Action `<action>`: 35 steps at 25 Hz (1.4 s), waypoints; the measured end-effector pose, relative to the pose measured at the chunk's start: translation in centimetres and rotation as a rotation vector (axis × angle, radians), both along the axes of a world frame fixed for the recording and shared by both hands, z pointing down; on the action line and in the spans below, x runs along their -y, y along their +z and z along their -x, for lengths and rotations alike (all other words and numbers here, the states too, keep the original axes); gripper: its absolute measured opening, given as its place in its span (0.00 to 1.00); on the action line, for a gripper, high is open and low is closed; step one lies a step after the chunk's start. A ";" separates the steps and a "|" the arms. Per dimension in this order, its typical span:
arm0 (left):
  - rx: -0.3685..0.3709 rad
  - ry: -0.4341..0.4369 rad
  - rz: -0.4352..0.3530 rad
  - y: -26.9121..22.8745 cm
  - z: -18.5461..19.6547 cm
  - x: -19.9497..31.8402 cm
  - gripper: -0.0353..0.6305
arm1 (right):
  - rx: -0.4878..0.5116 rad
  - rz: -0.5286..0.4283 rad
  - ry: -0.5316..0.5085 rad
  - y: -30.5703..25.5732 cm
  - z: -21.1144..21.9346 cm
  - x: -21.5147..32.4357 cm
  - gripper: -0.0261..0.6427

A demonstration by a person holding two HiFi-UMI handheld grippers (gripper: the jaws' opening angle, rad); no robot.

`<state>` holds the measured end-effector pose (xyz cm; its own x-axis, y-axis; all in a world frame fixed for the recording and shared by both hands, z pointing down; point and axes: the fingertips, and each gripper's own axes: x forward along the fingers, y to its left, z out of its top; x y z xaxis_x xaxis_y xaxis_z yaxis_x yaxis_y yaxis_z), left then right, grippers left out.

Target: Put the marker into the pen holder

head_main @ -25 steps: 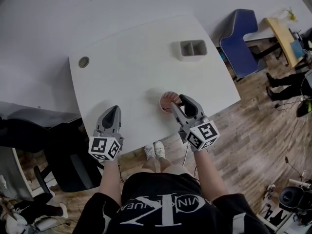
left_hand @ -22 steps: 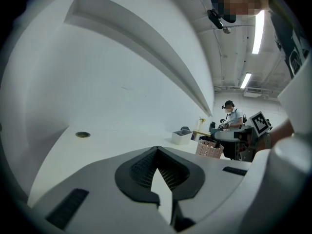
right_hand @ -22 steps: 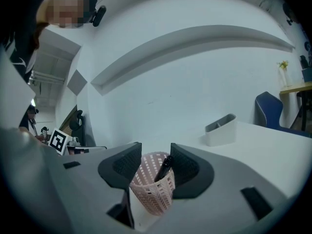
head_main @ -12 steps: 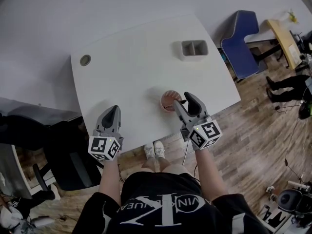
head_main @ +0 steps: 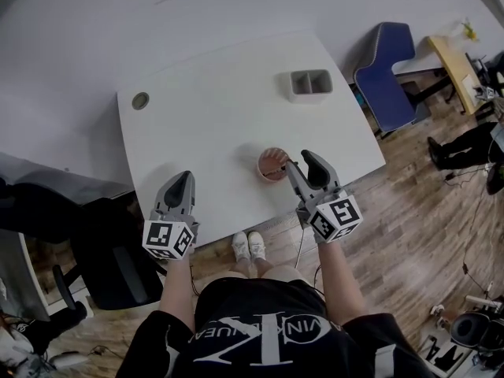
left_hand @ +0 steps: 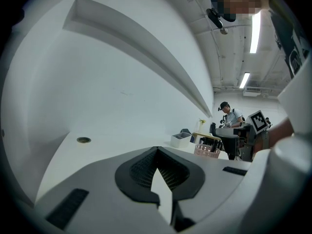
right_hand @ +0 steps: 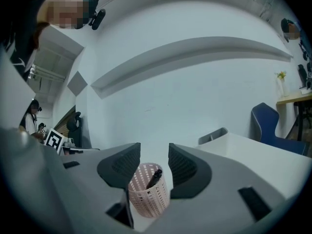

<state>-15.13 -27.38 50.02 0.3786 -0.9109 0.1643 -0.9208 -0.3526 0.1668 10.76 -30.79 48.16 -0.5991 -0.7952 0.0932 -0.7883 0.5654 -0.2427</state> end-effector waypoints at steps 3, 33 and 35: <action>0.002 0.001 -0.008 -0.5 -0.1 -0.1 0.07 | -0.011 -0.016 -0.001 -0.6 -0.2 -0.3 0.27; 0.025 -0.012 -0.108 -6.0 -0.4 -0.5 0.07 | -0.034 -0.054 0.012 -4.2 -1.8 -0.5 0.08; 0.025 -0.012 -0.113 -6.2 -0.4 -0.5 0.07 | -0.035 -0.058 0.010 -4.4 -1.7 -0.4 0.08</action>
<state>-14.73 -26.90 43.86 0.3644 -0.9286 0.0695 -0.9285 -0.3566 0.1040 12.44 -30.34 43.76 -0.5886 -0.8056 0.0675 -0.8011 0.5700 -0.1825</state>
